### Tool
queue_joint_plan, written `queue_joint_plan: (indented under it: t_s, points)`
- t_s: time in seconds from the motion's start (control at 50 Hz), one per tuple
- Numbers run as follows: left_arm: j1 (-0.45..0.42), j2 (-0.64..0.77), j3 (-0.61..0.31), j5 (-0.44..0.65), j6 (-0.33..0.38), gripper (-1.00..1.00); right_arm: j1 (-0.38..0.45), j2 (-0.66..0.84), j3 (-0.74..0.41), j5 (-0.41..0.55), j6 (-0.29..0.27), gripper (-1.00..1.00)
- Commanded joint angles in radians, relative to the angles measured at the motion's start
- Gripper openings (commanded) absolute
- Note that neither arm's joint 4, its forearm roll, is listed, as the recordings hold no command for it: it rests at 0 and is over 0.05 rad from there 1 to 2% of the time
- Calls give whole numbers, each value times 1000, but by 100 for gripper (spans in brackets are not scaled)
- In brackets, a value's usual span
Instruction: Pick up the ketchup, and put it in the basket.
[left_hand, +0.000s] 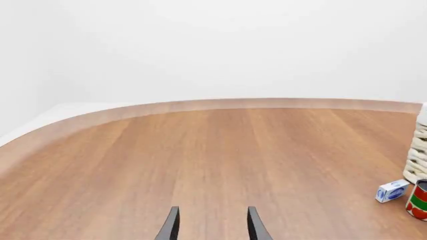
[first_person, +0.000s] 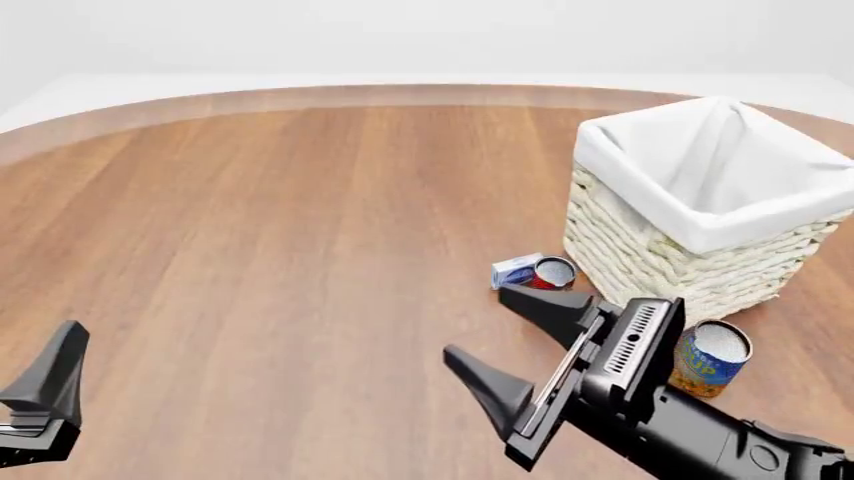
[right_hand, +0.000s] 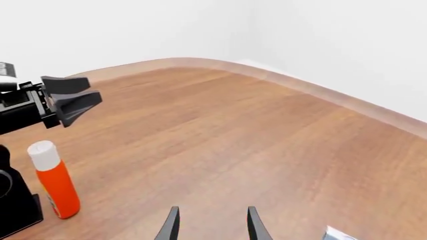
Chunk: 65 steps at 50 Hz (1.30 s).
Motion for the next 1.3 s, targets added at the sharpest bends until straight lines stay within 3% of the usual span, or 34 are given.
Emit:
queue_joint_plan:
  t_s: [0.02, 1.3]
  points:
    - [0, 0, 0, 0, 0, 100, 22, 29, -21, -4, 5, 100]
    - [0, 0, 0, 0, 0, 100, 109, 128, -116, 7, -3, 100]
